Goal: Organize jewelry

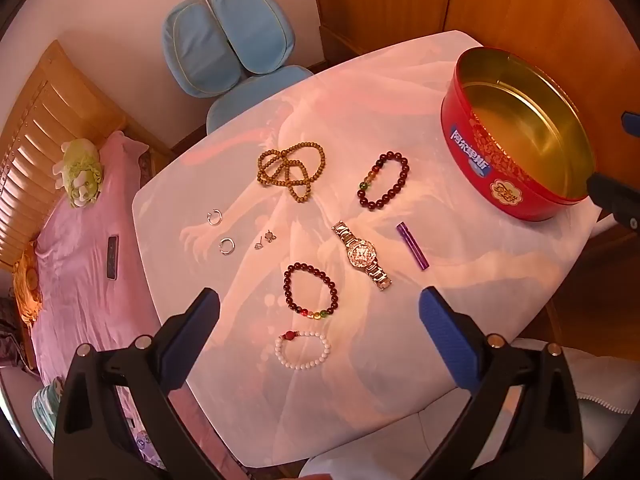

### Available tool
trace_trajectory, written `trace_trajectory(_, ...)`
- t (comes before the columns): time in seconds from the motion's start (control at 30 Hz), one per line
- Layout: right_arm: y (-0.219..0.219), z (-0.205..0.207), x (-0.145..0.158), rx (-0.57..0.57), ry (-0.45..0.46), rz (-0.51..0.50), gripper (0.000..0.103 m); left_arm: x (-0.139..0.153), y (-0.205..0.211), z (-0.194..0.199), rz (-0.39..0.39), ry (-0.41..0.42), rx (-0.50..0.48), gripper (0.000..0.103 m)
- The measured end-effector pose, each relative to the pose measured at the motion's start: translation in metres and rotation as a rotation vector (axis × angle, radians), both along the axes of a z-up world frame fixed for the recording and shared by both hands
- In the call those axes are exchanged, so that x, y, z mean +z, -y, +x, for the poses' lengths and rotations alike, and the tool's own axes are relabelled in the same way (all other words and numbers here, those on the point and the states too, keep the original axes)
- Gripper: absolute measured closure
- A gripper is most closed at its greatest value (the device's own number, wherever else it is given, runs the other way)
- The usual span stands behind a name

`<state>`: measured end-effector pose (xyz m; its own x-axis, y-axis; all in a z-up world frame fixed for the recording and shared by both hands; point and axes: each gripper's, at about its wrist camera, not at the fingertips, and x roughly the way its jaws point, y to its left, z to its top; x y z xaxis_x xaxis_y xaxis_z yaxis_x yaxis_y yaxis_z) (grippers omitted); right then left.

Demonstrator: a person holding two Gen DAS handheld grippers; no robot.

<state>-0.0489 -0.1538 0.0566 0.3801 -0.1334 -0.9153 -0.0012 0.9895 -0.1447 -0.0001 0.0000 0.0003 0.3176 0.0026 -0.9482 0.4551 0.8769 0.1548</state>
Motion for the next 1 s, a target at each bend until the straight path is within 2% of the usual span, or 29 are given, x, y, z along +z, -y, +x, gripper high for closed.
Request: trace_trajectory(1.0, -0.001, -0.005, 0.0, -0.002, -0.002, -0.006, 0.002, -0.008, -0.004, -0.012, 0.017, -0.014, -0.009, 0.005)
